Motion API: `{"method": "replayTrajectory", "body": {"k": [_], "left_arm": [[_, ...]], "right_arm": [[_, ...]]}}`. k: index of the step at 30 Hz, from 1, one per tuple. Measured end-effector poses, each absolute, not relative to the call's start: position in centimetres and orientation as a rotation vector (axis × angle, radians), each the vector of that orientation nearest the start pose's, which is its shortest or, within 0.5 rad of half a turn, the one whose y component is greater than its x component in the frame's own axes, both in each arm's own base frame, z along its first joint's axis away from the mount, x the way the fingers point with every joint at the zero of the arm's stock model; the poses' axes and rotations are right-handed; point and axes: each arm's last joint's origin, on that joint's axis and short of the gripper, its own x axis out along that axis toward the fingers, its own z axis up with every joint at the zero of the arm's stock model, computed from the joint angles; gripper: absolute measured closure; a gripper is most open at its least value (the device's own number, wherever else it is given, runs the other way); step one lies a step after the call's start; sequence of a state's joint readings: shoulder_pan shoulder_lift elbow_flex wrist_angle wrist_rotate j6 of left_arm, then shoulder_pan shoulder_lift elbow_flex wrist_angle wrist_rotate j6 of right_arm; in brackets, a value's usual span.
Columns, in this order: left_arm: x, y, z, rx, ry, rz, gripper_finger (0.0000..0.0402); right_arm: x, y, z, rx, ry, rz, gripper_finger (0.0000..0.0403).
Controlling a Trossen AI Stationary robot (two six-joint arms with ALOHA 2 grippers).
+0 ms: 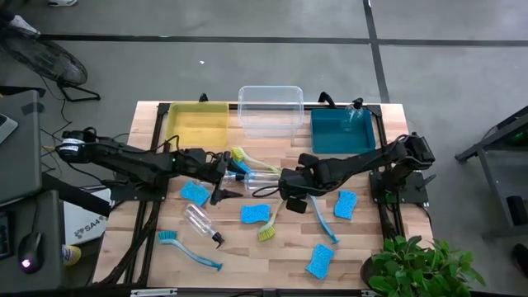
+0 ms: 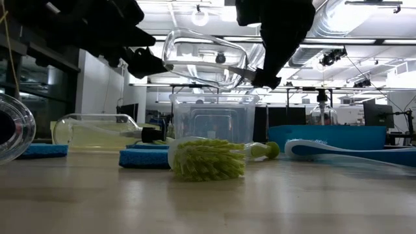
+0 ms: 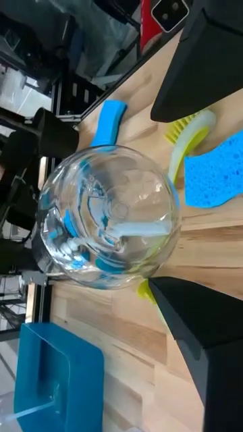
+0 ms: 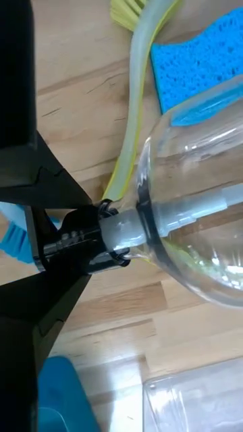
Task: Pick & Place Kitchen Sink Supplies
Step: Put the transparent spray bottle into the blue bin
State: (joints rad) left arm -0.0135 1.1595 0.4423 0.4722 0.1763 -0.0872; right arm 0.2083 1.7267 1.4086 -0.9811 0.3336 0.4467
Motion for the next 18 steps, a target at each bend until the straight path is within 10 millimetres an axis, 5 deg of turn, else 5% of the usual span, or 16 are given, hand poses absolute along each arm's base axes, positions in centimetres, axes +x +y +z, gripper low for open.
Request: {"method": "replayTrajectory", "body": {"k": [18], "left_arm": [[23.4, -0.6, 20.6, -0.094, 0.237, -0.110, 0.0013]], "right_arm": [[35.1, 5.7, 23.7, 0.033, 1.162, -0.353, 0.0281]]}}
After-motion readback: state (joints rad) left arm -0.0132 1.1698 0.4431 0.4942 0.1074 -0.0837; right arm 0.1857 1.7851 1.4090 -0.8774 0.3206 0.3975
